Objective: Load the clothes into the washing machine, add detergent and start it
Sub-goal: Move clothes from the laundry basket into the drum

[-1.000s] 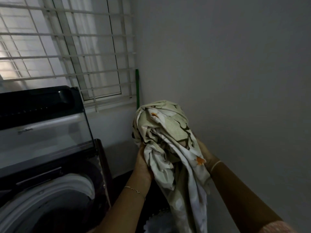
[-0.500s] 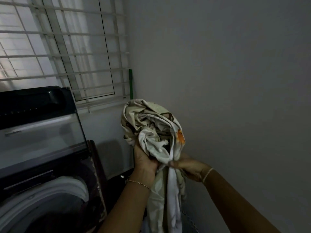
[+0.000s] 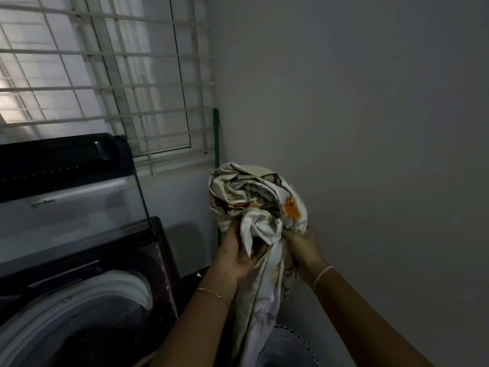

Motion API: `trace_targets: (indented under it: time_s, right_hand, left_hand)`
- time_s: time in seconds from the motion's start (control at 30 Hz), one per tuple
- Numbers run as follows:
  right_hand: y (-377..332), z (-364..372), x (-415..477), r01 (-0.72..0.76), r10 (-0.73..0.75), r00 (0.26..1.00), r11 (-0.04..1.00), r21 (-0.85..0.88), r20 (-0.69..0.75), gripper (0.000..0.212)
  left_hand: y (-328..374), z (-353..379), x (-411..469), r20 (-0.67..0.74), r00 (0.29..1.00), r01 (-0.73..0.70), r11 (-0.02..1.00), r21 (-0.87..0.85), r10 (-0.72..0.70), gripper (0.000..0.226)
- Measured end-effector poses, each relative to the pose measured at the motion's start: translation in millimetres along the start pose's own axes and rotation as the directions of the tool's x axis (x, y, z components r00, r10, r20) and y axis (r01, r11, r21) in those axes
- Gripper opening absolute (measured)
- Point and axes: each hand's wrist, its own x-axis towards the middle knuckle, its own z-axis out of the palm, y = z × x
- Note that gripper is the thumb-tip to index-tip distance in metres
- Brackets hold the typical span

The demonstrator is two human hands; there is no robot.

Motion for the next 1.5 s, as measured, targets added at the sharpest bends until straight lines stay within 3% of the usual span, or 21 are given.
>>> trace_targets:
  time_s: [0.1,0.13,0.2,0.23,0.3,0.37,0.47,0.5,0.57,0.63,0.7,0.77,0.83,0.93,1.13,1.3,1.4,1.5]
  right_hand:
    - [-11.8,-5.4,4.3,0.011,-0.011,0.999,1.000,0.005,-0.046,0.037]
    - [-16.0,-7.0,5.9,0.026,-0.027,0.998,1.000,-0.016,-0.051,0.036]
    - [-24.5,-7.7,8.5,0.061,-0.063,0.997,0.997,-0.050,-0.039,0.035]
    - [-27.6,-7.8,9.9,0.074,-0.076,0.997,0.995,-0.060,-0.032,0.035]
    - [-33.2,-5.3,10.7,0.103,-0.104,0.994,0.992,-0.071,-0.014,0.036]
    - [-36.2,-1.1,10.1,0.147,-0.146,0.989,0.985,-0.093,0.016,0.036]
    - [-36.5,4.6,11.2,0.212,-0.205,0.977,0.968,-0.134,0.059,0.037]
    - [-36.1,5.5,12.9,0.232,-0.223,0.972,0.959,-0.161,0.071,0.038]
    - [-37.7,6.8,15.5,0.248,-0.235,0.968,0.944,-0.216,0.084,0.041]
    - [-38.2,6.7,19.2,0.272,-0.259,0.962,0.929,-0.249,0.087,0.036]
    - [-39.4,8.4,21.3,0.308,-0.293,0.951,0.909,-0.280,0.094,0.036]
    - [-38.8,14.0,22.1,0.326,-0.303,0.945,0.902,-0.284,0.123,0.040]
    - [-33.5,23.0,22.5,0.337,-0.310,0.941,0.890,-0.307,0.135,0.054]
    - [-27.7,39.8,19.8,0.318,-0.296,0.948,0.897,-0.307,0.118,0.065]
    - [-16.4,54.9,20.5,0.185,-0.106,0.974,0.882,-0.434,0.199,0.043]
    - [-14.1,62.4,16.6,0.193,-0.048,0.943,0.884,-0.427,0.328,0.025]
    - [-4.4,60.8,16.6,0.286,-0.096,0.920,0.826,-0.485,0.380,0.030]
    - [0.0,57.1,18.6,0.473,-0.198,0.852,0.688,-0.550,0.485,0.043]
  left_hand:
    - [-4.1,-16.6,10.5,-0.112,0.993,0.053,0.971,0.232,-0.028,0.027]
    - [-9.5,-30.5,28.3,-0.157,0.987,0.029,0.953,0.302,0.019,0.039]
    - [-23.6,-62.6,76.0,-0.261,0.952,-0.013,0.876,0.482,0.158,0.095]
    - [-21.1,-67.8,80.7,-0.278,0.918,-0.073,0.809,0.583,0.283,0.110]
    - [-1.0,-36.9,33.3,-0.140,0.814,-0.317,0.633,0.706,0.564,0.107]
    - [17.6,-7.0,-12.0,0.039,0.703,-0.525,0.482,0.701,0.710,0.104]
    - [25.6,0.3,-14.5,0.132,0.603,-0.525,0.267,0.808,0.787,0.108]
    - [27.7,-0.2,-13.2,0.138,0.629,-0.494,0.257,0.830,0.765,0.107]
    - [36.9,1.9,-15.0,0.171,0.749,-0.479,0.345,0.807,0.640,0.099]
    - [43.4,1.2,-15.3,0.274,0.872,-0.473,0.559,0.681,0.405,0.093]
    - [47.4,-3.6,-13.1,0.310,0.933,-0.332,0.775,0.538,0.184,0.098]
    - [41.0,-7.5,-9.9,0.267,0.961,-0.191,0.866,0.462,0.070,0.096]
    - [26.4,-9.5,-5.5,0.167,0.982,-0.159,0.870,0.468,0.090,0.094]
    - [4.9,-11.2,-1.0,0.182,0.974,-0.192,0.917,0.349,0.135,0.086]
    - [-5.2,-20.8,0.4,0.061,0.995,-0.088,0.991,0.096,0.082,0.037]
    - [-7.1,-29.2,1.6,0.025,0.999,-0.030,0.967,-0.253,0.038,0.052]
    - [-7.5,-37.4,4.6,-0.052,0.994,-0.108,0.977,-0.186,0.100,0.046]
    - [-6.6,-42.2,9.0,-0.091,0.990,-0.126,0.975,-0.184,0.110,0.042]
